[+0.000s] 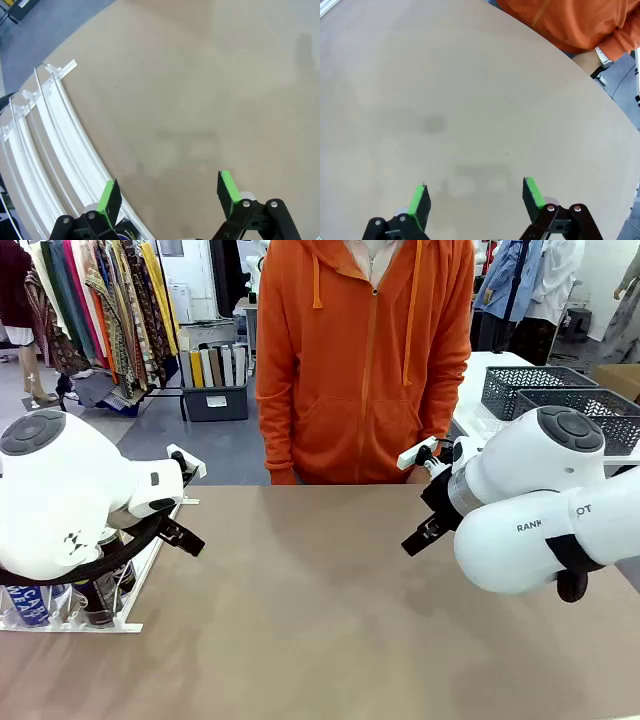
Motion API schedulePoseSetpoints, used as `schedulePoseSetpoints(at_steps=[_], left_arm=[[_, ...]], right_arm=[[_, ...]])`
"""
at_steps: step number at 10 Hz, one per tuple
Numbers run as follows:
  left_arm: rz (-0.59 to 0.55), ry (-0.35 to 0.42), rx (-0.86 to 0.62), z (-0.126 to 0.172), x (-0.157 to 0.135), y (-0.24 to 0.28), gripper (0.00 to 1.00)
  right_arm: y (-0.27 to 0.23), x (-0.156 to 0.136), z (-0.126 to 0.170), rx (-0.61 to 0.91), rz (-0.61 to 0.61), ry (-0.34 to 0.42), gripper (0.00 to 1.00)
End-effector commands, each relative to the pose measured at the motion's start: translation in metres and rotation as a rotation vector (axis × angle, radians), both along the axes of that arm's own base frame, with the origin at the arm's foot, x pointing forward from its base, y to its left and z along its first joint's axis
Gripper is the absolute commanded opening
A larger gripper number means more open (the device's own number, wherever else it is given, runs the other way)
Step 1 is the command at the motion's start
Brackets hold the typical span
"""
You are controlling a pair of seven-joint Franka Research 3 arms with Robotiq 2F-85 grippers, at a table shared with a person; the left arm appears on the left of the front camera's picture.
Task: Retrieve and store the cans from the dispenser.
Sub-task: Pick up one can from the Automatic Can Dispenser and place it in the middle of the table.
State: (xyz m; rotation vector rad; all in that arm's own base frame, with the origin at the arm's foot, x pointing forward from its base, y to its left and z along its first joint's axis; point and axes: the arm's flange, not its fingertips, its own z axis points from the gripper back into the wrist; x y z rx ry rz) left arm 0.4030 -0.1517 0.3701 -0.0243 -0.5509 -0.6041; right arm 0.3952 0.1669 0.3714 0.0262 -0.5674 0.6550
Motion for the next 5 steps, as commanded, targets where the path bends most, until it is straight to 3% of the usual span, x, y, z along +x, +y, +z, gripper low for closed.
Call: schedulePoseSetpoints(at_steps=[1, 5], left_arm=[[0.000, 0.000, 0.000, 0.0002, 0.0000, 0.0000, 1.00], [0.000, 0.000, 0.000, 0.0002, 0.0000, 0.0000, 1.00]], right_arm=[[0.0000, 0.0000, 0.0000, 0.000, 0.000, 0.000, 1.00], [0.0000, 0.0000, 0.0000, 0.000, 0.000, 0.000, 1.00]])
